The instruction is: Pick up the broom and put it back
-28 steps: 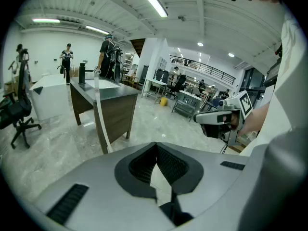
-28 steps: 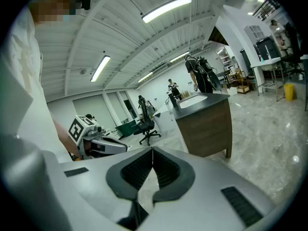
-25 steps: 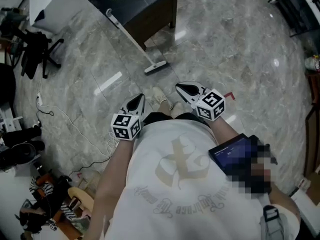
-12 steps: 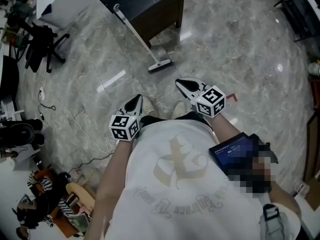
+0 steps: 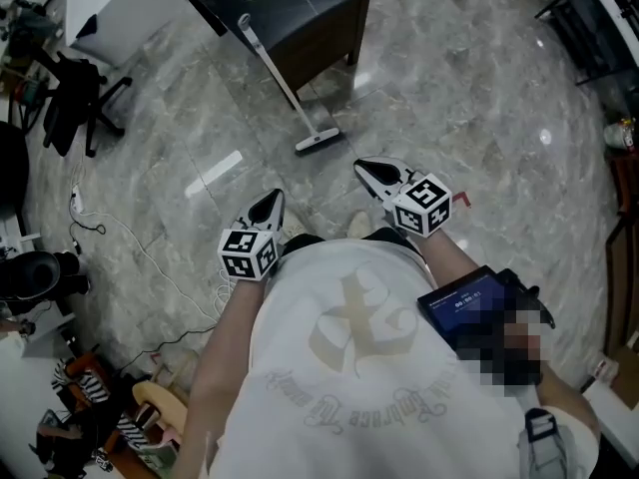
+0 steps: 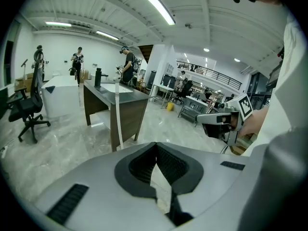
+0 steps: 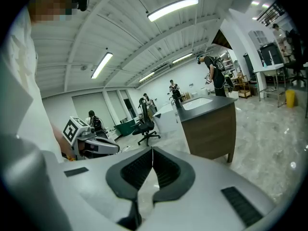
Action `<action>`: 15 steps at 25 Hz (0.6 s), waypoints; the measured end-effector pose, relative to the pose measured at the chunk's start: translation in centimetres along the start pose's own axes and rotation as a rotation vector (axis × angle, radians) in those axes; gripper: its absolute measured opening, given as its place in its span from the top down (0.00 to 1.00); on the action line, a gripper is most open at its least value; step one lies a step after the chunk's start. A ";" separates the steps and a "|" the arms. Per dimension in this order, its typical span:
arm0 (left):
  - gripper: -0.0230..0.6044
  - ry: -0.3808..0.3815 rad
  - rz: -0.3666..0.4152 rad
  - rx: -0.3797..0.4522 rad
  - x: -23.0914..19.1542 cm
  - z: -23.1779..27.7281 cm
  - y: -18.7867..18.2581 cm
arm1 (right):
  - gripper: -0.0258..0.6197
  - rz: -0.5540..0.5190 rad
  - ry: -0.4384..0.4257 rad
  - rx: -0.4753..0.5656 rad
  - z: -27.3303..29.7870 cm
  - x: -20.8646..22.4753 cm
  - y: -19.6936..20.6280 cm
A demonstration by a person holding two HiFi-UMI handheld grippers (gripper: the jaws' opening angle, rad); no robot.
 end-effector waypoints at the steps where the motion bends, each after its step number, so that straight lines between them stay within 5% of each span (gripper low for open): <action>1: 0.94 0.006 0.002 0.003 -0.5 -0.2 -0.2 | 0.93 -0.001 0.007 -0.001 0.4 -0.3 -0.2; 15: 0.94 0.051 0.001 0.025 -9.6 -4.5 -1.0 | 0.93 -0.006 0.088 0.000 7.0 -5.6 -2.5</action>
Point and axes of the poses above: the fingertips, and each gripper's own axes: z forward along the fingers, x to its right, y out of its underside, the point moved 7 cm from there along -z, backward along the fingers, and after that the axes turned 9 degrees about y, right-handed, at the moved point
